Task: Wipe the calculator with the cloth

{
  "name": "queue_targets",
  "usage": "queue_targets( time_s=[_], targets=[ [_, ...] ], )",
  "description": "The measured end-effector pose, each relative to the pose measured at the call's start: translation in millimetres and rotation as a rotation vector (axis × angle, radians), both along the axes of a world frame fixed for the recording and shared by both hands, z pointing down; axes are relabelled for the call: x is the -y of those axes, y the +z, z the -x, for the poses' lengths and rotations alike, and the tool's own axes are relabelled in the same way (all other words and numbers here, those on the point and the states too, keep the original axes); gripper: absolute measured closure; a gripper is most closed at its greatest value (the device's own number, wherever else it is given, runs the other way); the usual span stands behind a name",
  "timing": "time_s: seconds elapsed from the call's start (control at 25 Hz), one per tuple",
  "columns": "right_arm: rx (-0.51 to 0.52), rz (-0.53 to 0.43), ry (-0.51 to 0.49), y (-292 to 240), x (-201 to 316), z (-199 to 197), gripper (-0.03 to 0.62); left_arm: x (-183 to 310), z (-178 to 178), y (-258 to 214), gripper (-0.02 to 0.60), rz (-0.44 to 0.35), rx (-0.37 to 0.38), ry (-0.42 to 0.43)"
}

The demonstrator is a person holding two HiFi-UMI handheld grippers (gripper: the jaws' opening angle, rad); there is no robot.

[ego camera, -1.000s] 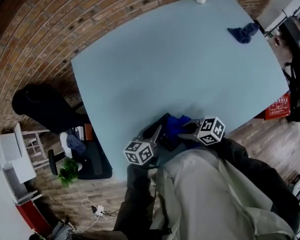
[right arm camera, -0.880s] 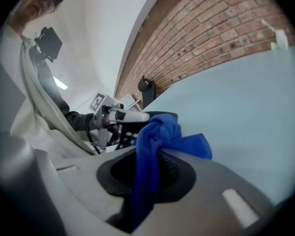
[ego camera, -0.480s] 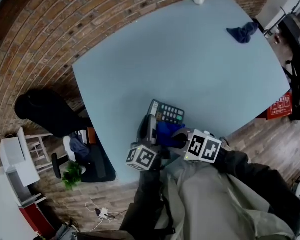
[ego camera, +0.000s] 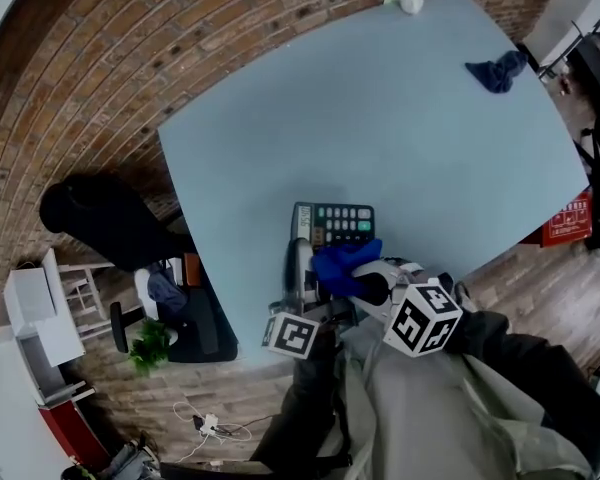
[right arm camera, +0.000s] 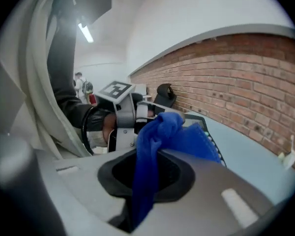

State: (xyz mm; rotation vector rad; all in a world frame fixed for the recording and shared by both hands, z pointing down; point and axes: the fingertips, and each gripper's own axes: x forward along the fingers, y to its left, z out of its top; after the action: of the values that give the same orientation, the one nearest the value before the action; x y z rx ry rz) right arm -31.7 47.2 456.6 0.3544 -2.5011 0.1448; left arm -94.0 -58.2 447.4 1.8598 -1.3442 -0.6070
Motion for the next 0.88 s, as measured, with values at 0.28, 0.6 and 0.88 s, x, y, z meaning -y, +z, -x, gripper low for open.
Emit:
queue_targets(
  time_s=[0.28, 0.6, 0.88],
  targets=[
    [0.352, -0.014, 0.212, -61.0, 31.7, -54.3, 0.547, -5.5, 9.0, -34.4, 0.522, -0.127, -0.262, 0.020],
    [0.315, 0.061, -0.058, -70.4, -17.7, -38.8, 0.546, -5.9, 11.8, -44.9, 0.522, -0.143, -0.432, 0.008],
    [0.330, 0.013, -0.147, -82.1, -22.9, -53.7, 0.543, -13.7, 9.0, -71.0, 0.522, -0.238, -0.595, 0.085]
  ],
)
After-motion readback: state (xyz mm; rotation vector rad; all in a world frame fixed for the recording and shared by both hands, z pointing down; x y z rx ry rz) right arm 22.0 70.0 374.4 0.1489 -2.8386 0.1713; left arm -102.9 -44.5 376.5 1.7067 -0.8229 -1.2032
